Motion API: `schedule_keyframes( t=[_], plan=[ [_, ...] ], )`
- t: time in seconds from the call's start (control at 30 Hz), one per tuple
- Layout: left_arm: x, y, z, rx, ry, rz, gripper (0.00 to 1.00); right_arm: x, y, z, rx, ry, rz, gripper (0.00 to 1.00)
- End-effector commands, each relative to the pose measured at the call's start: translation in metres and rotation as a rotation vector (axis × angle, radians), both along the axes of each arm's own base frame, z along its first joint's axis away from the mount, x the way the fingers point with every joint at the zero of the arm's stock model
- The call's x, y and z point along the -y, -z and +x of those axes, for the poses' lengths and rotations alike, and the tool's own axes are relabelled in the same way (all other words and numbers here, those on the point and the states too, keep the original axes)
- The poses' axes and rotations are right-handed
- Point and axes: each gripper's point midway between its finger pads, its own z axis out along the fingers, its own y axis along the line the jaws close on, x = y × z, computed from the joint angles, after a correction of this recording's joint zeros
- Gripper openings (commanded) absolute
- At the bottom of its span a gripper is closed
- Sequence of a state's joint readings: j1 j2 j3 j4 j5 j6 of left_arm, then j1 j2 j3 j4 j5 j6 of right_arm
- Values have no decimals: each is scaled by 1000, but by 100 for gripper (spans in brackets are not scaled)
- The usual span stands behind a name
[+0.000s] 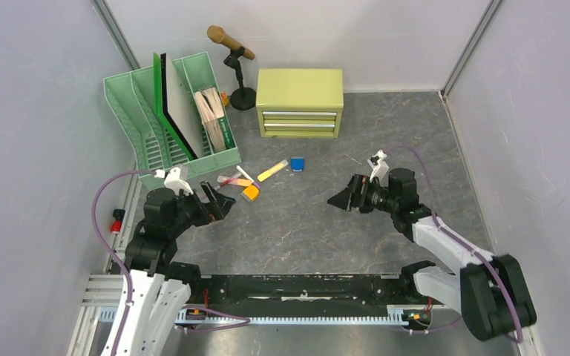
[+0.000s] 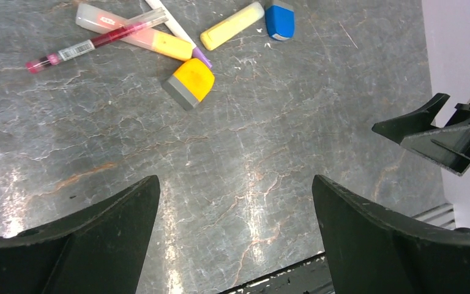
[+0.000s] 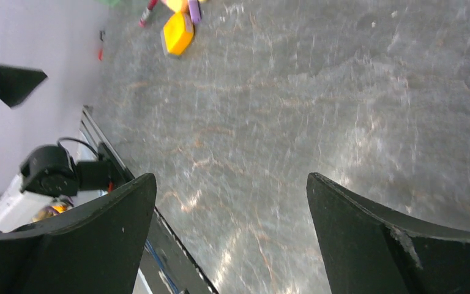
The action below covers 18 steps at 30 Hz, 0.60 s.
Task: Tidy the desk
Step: Move the storage box to the center of the board.
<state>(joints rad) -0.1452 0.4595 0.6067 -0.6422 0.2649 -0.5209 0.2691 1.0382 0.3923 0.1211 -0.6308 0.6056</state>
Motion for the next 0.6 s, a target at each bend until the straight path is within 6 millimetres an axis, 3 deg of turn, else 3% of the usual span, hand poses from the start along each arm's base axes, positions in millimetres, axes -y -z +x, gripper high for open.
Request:
schedule_keyframes(
  t=[0.0, 0.23, 0.37, 0.43, 0.57],
  plan=[
    [-12, -17, 1, 84, -41, 50, 100, -22, -50, 42, 161, 36, 162, 99],
    [-29, -22, -4, 87, -149, 63, 100, -54, -79, 104, 226, 74, 236, 99],
    [-31, -20, -5, 68, -163, 65, 100, -62, -77, 135, 210, 141, 326, 99],
    [-31, -22, -7, 73, -160, 60, 100, -63, -72, 155, 186, 181, 362, 93],
    [-29, -24, -7, 87, -150, 53, 100, -70, -81, 181, 205, 215, 485, 88]
  ],
)
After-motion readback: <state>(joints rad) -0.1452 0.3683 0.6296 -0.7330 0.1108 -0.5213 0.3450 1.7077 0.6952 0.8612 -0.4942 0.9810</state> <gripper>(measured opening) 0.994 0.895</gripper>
